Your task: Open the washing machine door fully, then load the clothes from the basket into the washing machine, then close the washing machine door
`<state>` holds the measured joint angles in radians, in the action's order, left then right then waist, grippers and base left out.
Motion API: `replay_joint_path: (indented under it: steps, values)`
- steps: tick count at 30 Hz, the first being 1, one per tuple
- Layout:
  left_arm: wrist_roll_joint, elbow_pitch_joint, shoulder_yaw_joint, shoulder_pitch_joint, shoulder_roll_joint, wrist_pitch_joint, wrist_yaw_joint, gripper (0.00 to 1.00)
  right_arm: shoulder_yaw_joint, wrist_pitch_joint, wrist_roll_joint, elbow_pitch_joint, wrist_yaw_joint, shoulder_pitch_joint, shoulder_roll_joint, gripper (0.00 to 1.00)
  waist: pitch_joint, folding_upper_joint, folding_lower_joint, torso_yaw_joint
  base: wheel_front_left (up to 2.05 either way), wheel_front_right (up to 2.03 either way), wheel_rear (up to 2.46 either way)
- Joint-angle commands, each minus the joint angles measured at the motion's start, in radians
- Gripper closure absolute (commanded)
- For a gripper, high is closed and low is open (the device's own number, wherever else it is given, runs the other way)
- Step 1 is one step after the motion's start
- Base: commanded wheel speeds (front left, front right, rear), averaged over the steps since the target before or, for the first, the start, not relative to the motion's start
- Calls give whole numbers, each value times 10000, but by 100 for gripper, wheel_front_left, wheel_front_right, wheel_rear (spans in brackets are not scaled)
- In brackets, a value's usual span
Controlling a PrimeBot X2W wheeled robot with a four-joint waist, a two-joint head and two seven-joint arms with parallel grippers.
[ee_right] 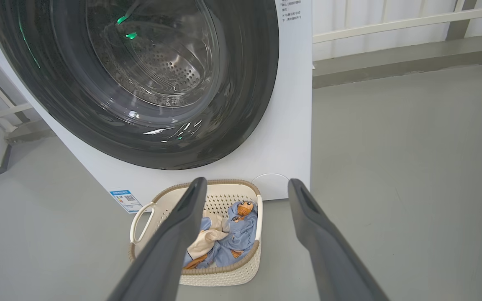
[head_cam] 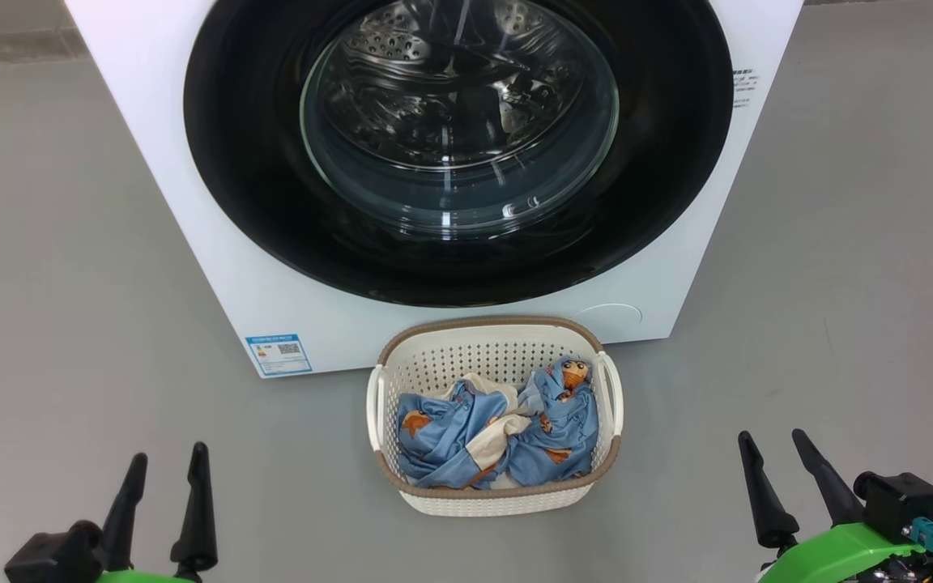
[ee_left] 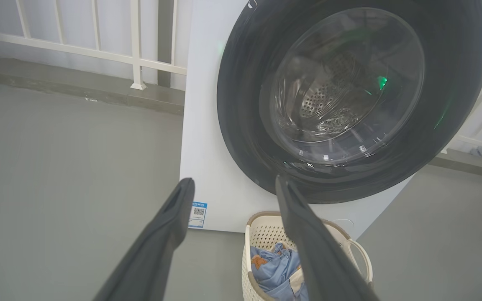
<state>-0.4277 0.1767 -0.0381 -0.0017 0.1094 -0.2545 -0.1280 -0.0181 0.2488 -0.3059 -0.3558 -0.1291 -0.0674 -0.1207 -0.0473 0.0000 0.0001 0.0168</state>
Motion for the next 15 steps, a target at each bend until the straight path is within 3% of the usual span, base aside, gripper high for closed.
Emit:
replay_joint_path:
  steps: [1,15]
  values:
    - [-36,-107,356,-124,207,-72,-27,0,149,130,67,269,-16,-185,-48,0,-4,0,0,14,0,0,0]
    - [303,214,604,-249,204,-72,-27,0,-134,130,168,424,-16,-187,13,0,-81,0,0,51,5,5,-11]
